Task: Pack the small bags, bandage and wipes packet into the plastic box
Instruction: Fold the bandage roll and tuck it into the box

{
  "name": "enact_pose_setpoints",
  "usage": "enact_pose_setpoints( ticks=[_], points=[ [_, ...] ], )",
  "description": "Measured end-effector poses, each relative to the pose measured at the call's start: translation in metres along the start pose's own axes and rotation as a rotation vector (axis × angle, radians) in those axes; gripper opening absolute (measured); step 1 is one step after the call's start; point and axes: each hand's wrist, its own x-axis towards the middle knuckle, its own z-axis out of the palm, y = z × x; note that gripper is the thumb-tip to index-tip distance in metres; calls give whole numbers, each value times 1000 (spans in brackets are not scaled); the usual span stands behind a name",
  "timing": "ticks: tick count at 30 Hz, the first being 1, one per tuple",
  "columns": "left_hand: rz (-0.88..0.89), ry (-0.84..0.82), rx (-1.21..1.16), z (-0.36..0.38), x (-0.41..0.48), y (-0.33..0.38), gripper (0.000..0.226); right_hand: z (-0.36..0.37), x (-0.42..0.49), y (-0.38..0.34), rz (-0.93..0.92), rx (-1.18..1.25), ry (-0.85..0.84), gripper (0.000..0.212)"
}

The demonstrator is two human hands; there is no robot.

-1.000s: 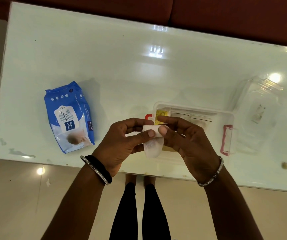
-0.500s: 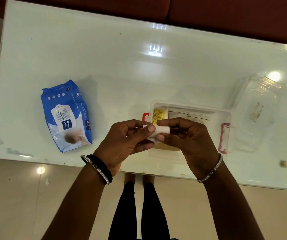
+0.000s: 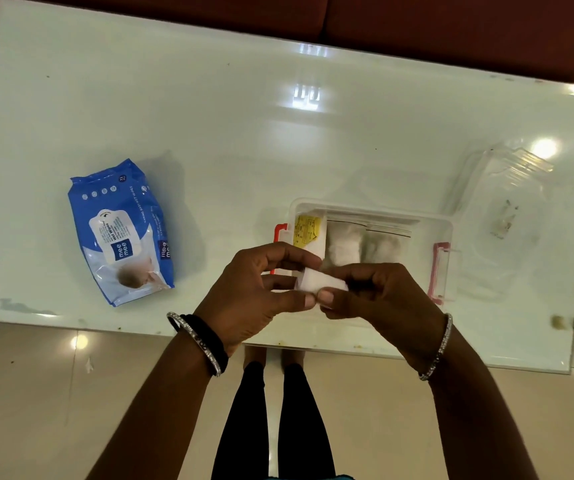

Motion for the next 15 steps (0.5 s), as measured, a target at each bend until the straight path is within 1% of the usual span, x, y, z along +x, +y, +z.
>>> enact_pose_setpoints(
  ticks=[2, 4, 6, 7, 10, 11, 12, 14, 15],
  points=[
    [40, 42, 70, 4, 0, -3, 41, -12, -5, 4, -23, -111, 98, 29],
    [84, 145, 163, 7, 2, -5, 34, -28, -9, 9, -40, -161, 272, 26],
    [101, 260, 193, 9, 4, -8, 25, -40, -14, 13, -45, -142, 420, 26],
    [117, 319, 245, 10, 5, -10, 22, -45, -15, 14, -28, -105, 478, 26],
    [195, 454, 564, 11, 7, -18, 25, -53, -17, 18, 65, -9, 591, 21],
    [210, 477, 632, 11, 7, -21, 27, -52, -15, 21, 106, -63, 633, 19],
    [212, 485, 660, 11, 7, -23, 30, -52, -13, 25, 150, -187, 681, 18],
    [211, 467, 648, 12, 8, -28, 34, -46, -7, 32, 214, -488, 760, 19],
    [215, 450, 623, 12, 8, -30, 35, -42, -4, 35, 227, -580, 771, 22]
  ],
)
